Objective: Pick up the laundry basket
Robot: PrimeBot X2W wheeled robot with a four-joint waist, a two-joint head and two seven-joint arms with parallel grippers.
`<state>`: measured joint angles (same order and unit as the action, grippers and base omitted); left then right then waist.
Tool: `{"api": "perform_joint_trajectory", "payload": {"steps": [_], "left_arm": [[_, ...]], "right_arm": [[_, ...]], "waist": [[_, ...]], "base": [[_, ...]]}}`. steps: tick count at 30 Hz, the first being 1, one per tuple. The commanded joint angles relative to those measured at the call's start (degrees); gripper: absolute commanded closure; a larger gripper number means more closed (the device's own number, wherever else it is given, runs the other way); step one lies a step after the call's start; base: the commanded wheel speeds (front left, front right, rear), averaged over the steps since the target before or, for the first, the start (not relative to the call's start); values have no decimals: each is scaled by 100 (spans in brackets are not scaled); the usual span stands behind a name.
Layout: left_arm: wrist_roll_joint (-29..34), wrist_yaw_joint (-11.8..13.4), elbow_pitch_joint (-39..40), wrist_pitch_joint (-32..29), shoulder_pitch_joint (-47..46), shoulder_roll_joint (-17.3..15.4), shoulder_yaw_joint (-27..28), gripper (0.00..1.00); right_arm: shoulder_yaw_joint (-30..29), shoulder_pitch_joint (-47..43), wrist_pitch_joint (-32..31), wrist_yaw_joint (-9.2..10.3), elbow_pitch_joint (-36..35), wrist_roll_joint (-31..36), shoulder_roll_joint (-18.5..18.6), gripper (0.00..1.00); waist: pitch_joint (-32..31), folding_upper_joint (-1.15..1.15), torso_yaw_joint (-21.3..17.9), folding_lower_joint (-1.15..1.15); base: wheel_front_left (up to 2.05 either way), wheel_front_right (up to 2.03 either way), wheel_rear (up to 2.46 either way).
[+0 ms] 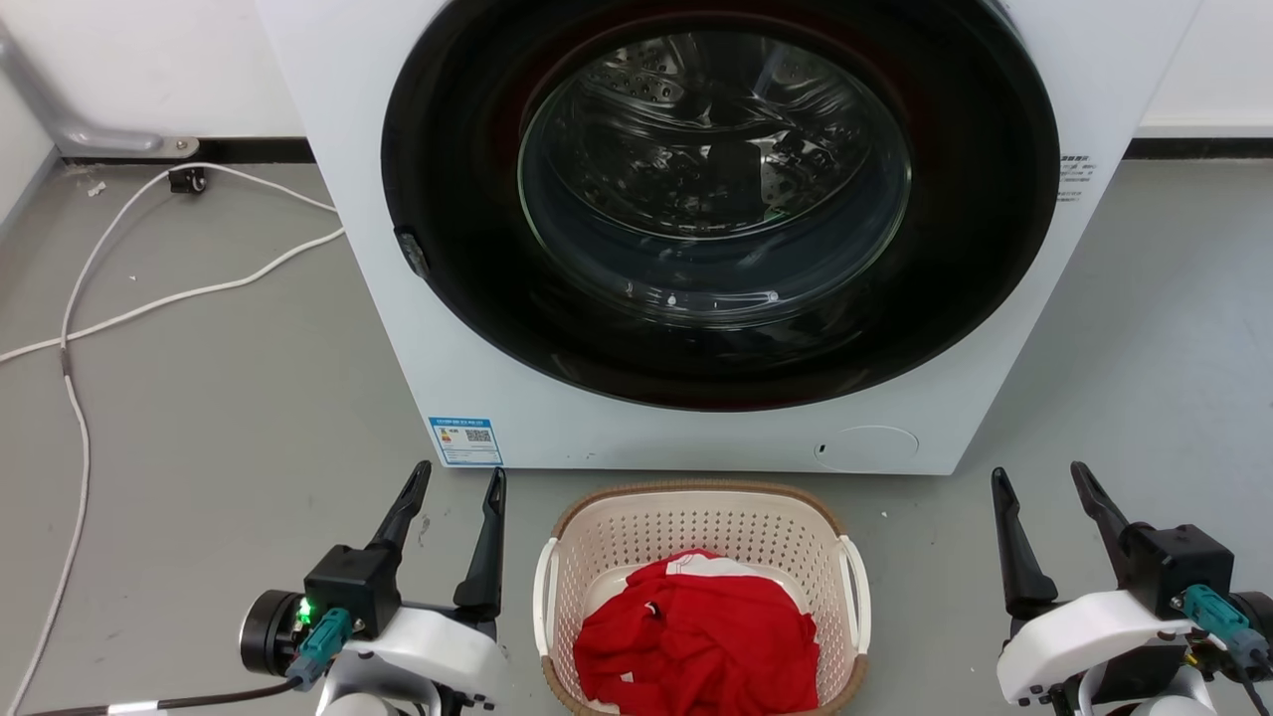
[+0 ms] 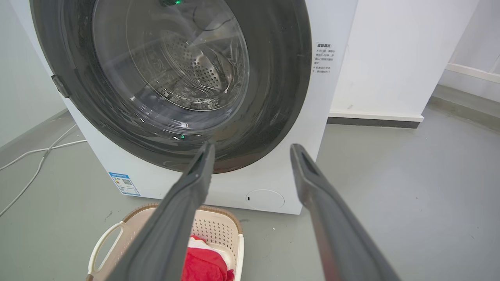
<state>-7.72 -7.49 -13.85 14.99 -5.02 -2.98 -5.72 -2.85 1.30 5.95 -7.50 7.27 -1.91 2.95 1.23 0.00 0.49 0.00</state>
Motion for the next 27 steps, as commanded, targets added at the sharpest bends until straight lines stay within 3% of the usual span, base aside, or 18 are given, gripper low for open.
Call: {"api": "perform_joint_trajectory", "payload": {"steps": [1, 11, 27], "left_arm": [[31, -1, -16, 28, -134, 8, 5, 0], [-64, -1, -738, 22, -748, -113, -165, 0], [-1041, -1, -2711, -225, -2359, -585, -991, 0]], "right_arm": [[-20, 36, 9, 1, 16, -58, -12, 0], [-174, 427, -111, 1, 373, -83, -11, 0], [-86, 1775, -226, 2, 1986, -141, -9, 0]], "waist": [[59, 0, 4, 0], [680, 0, -48, 0], [2601, 0, -156, 0]], "base": [[0, 0, 0], [0, 0, 0], [0, 0, 0]]}}
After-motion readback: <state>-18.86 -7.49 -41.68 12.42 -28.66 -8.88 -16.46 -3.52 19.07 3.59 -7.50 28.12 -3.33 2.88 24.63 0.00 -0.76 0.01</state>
